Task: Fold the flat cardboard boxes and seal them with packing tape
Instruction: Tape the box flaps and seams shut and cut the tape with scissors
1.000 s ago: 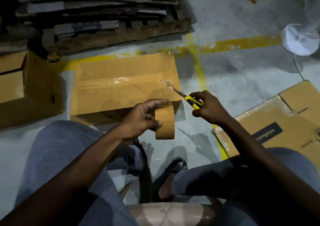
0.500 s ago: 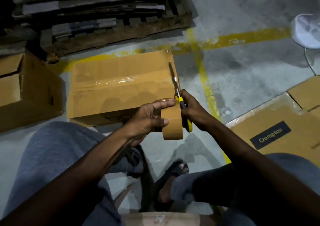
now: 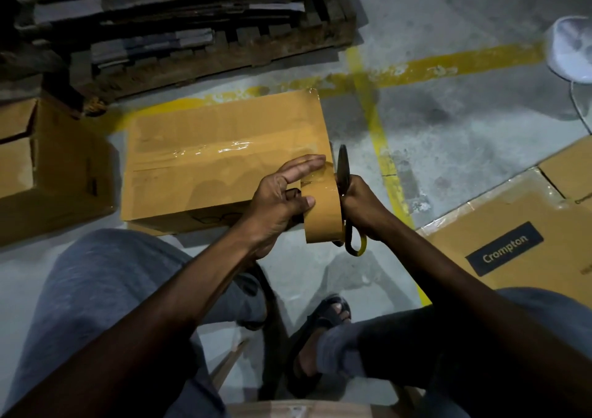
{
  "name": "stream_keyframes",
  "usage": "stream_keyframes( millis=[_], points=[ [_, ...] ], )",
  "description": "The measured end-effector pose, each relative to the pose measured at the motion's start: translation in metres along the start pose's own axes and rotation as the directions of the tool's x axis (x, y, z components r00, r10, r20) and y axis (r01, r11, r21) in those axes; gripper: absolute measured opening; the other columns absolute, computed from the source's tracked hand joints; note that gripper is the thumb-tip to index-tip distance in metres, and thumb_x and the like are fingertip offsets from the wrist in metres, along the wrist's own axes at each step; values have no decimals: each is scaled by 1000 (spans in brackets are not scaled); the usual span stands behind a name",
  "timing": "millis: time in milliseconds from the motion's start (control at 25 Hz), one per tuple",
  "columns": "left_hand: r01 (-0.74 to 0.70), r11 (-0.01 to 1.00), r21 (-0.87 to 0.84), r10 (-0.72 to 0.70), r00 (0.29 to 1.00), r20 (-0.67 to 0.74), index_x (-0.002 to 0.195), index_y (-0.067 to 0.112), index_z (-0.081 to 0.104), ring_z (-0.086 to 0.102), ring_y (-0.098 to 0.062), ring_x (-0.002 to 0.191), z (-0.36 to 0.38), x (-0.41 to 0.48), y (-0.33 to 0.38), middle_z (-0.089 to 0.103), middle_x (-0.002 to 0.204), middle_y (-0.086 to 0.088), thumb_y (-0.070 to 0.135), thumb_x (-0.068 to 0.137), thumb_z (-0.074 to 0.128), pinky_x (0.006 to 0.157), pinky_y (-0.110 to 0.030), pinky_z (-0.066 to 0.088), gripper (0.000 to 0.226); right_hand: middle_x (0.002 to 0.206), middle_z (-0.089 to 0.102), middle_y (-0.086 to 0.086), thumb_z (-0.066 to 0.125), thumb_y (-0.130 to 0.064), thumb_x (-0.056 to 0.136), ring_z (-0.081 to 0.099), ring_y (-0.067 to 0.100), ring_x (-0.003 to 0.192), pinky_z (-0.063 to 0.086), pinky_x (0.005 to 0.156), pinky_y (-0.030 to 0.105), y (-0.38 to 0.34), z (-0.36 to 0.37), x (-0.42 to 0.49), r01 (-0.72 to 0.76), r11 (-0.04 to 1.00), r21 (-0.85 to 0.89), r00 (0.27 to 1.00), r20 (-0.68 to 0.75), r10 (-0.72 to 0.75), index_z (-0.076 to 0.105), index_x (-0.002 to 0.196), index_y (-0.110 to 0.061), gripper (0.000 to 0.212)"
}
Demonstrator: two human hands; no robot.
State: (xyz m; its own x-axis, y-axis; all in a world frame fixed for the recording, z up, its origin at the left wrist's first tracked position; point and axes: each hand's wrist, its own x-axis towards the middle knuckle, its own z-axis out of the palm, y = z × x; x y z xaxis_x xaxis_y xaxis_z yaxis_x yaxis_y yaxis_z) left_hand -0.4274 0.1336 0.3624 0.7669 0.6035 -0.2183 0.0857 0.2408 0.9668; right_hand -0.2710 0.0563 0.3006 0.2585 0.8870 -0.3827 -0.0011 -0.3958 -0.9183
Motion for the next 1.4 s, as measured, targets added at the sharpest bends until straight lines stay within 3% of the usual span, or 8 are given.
stream_keyframes(
  millis=[200,240,320,400,600,840,1040,1400],
  points=[
    [32,995,95,-36,999,41,126,28,57,51,-22,95,-8,6,3,43,147,9,-14,79,61,76,-34,41,63,105,66,25,57,-18,87,60,50,93,52,79,59,-7,-5,-3,-149,983,-107,985,77,157,63,111,-11,26],
    [40,991,129,-47,997,53,129,28,55,51,-19,98,-10,8,3,42,147,9,-14,79,61,76,-32,42,65,98,63,21,57,-20,82,58,44,84,55,70,50,-9,-12,-3,-199,971,-134,975,75,210,56,108,-13,26],
    [51,982,183,-64,995,70,130,28,52,49,-14,101,-12,10,2,42,146,10,-18,80,60,75,-27,43,68,82,42,9,52,-11,82,37,22,68,32,56,31,-13,-26,-4,-246,938,-245,963,49,265,38,97,-15,21],
    [42,976,215,-66,992,106,129,30,53,47,-14,103,-12,10,0,43,145,11,-18,81,60,73,-27,42,68,83,40,6,50,-3,87,32,21,71,26,60,33,-15,-37,-4,-183,910,-372,975,53,218,34,97,-14,21],
    [69,969,236,-107,982,154,135,20,52,42,-19,104,-16,10,-8,42,146,10,-18,81,59,78,-37,41,66,102,68,7,62,-6,84,61,25,92,51,76,39,-15,-41,-3,75,802,-593,997,69,-42,58,98,-17,18],
    [109,968,228,-158,965,208,137,19,50,44,-24,101,-14,10,-7,41,145,11,-17,80,61,78,-38,46,69,84,70,3,59,-33,65,63,23,80,50,69,34,-29,-44,-9,121,817,-563,992,31,-126,61,79,-20,20],
    [109,934,339,-171,972,158,138,17,50,55,-7,100,-13,11,-6,42,142,11,-17,79,64,68,-19,48,69,86,73,2,70,-6,72,65,20,79,54,70,40,-31,-48,-10,158,810,-565,986,47,-159,68,81,-14,13],
    [39,738,674,-146,984,104,137,20,51,59,-25,83,-12,10,-11,41,143,5,-1,80,71,76,-34,51,64,83,72,1,68,-21,69,64,20,76,52,67,36,-24,-39,-9,140,802,-581,988,25,-155,67,80,-19,12]
  ],
)
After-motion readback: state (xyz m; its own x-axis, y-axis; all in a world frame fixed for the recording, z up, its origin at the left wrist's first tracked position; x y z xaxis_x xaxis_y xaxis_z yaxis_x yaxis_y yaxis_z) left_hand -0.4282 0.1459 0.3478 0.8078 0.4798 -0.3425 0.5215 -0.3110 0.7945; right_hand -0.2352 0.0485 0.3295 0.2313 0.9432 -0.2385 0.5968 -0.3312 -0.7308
